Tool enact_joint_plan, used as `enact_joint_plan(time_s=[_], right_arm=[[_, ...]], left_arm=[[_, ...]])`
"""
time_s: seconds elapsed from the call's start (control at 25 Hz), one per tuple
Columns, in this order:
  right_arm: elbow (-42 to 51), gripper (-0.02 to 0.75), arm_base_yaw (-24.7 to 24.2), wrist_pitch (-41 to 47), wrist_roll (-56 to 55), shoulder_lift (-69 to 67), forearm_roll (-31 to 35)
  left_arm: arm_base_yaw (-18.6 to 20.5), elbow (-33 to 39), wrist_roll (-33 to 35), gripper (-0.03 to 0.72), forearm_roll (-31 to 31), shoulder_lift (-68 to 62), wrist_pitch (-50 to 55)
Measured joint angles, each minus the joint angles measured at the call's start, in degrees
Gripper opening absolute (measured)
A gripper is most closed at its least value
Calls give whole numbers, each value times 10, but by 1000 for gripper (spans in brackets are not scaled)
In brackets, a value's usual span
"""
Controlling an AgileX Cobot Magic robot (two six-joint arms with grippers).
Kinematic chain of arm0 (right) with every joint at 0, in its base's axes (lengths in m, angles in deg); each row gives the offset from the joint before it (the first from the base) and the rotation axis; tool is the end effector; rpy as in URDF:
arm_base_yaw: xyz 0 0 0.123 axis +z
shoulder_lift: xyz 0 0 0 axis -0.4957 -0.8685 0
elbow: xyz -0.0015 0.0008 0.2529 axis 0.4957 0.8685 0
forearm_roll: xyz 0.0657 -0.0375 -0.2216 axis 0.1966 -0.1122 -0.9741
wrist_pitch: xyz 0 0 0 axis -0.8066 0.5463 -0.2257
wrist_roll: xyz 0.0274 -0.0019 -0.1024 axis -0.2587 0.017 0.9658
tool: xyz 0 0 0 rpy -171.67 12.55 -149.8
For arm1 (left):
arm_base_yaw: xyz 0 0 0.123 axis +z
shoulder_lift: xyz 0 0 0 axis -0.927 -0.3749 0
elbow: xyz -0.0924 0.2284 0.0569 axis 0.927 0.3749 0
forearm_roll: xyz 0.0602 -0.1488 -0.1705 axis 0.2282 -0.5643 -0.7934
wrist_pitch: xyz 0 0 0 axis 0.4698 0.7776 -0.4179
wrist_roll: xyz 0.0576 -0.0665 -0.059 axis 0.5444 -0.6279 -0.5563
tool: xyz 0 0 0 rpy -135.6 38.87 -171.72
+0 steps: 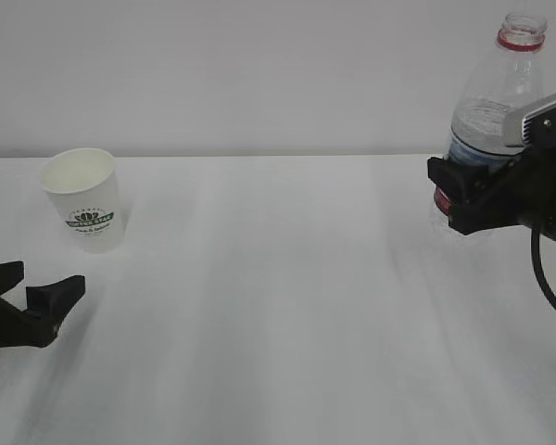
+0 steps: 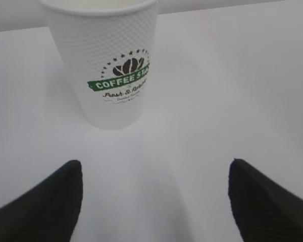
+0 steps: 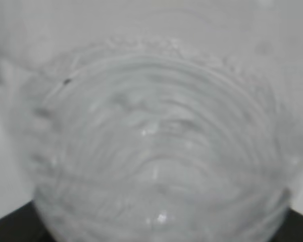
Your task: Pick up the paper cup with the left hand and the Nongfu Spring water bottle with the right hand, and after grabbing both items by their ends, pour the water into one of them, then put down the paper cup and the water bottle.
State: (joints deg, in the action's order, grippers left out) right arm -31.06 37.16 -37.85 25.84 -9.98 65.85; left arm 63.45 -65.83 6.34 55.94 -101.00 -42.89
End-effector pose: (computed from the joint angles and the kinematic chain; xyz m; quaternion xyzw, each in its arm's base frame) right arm 0.2870 0.0628 0.1692 -0.2103 0.7528 0.0646 0.6203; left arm 0.2296 -0.0393 0.0828 0.0938 0.8225 -0.1012 0.5518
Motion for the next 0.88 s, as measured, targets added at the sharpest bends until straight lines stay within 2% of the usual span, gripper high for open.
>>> enact_joint_plan(time_s=[0.16, 0.88], right_arm=[[0, 485, 0, 14, 0, 5, -7], [1, 485, 0, 23, 0, 10, -11]], left_arm=[[0, -31, 0, 687, -5, -17, 0], [0, -129, -1, 691, -31, -88, 0]])
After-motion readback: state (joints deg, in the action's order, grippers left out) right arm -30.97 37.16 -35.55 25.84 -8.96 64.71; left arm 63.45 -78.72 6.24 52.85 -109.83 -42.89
